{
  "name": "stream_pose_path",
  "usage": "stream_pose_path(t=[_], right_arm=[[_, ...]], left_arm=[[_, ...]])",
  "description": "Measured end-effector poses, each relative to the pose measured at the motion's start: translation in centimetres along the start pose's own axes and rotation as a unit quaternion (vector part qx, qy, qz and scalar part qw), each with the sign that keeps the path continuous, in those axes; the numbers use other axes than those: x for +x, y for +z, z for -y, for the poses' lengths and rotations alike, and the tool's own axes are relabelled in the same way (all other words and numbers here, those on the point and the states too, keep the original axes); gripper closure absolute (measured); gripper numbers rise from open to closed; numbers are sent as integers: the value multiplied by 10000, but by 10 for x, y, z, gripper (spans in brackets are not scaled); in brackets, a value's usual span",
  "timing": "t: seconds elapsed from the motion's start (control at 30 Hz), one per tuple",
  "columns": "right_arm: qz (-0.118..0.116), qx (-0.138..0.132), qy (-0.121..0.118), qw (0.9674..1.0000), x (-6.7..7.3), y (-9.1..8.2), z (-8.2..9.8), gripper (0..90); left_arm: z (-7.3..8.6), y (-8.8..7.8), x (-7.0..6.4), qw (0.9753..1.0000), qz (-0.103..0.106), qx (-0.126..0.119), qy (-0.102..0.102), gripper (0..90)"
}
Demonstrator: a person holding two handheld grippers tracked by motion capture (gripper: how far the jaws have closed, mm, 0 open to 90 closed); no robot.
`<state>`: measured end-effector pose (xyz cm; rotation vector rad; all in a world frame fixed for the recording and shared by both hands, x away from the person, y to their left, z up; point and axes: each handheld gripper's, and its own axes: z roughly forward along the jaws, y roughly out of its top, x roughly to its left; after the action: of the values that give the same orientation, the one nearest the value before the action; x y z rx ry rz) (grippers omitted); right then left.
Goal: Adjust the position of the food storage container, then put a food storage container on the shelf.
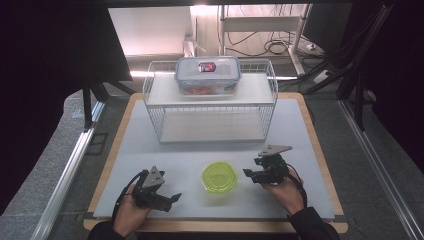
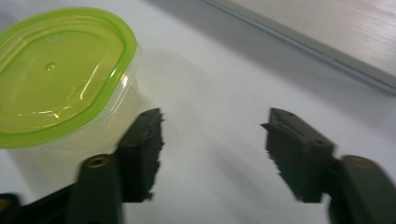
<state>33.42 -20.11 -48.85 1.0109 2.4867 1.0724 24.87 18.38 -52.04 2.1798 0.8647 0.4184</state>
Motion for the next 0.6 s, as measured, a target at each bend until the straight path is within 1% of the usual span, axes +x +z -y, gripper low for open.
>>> stream_pose_path(t=[0.17, 0.2, 0.27, 0.37, 0.43, 0.5, 0.6], right_arm=[[172, -149, -3, 9997, 1, -4, 3, 146], [172, -149, -3, 9997, 1, -4, 3, 146], [205, -194, 1, 9996, 1, -5, 4, 109], [260, -260, 81, 9993, 1, -8, 5, 67], [247, -262, 86, 9993, 2, -9, 6, 44], [176, -266, 125, 9994, 3, -10, 5, 22], [187, -258, 38, 9995, 6, -11, 3, 21]], left_arm=[[0, 0, 0, 10000, -11, -1, 15, 55], [0, 0, 0, 10000, -9, 0, 16, 55], [0, 0, 0, 10000, -19, -5, 18, 55], [0, 0, -1, 10000, -20, -1, 44, 55], [0, 1, -1, 10000, -15, 11, 57, 55], [0, 1, -1, 10000, -10, 15, 55, 56], [0, 0, -1, 10000, -12, 1, 60, 56]])
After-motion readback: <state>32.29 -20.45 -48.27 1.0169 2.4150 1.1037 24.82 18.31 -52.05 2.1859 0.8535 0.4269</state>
